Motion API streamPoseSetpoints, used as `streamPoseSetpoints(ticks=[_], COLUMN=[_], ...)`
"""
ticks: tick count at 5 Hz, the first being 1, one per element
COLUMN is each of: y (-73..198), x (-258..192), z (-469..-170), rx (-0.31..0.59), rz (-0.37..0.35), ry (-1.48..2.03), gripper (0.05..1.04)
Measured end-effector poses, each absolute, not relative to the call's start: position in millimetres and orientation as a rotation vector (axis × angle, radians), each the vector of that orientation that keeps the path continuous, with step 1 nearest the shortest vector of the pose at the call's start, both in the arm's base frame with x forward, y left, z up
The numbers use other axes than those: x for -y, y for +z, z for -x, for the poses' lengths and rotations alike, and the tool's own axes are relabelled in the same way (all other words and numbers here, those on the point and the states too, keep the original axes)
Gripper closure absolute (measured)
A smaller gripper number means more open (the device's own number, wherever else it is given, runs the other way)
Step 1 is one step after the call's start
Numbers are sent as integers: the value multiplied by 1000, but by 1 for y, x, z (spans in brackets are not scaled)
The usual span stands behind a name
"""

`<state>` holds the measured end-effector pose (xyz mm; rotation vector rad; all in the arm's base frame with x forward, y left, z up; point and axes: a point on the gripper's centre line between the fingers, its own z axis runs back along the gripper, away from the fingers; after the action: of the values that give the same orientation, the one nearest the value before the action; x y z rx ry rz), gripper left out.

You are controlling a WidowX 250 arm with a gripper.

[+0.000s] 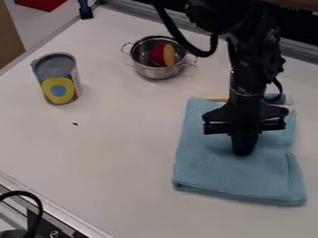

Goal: Move the blue cloth to the lower center of the table on the right side of a can

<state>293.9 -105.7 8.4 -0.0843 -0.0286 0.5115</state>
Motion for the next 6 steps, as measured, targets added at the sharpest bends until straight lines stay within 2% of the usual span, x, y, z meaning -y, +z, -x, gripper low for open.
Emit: streamPoseSetpoints(ticks=[1,2,4,6], y=[7,5,4,4], x=[98,91,76,51], z=[-287,-280,-259,-252], rx=[-16,-8,64,81], rz=[70,16,-14,-14], ry=[460,396,278,240], gripper=[1031,1031,1031,1031])
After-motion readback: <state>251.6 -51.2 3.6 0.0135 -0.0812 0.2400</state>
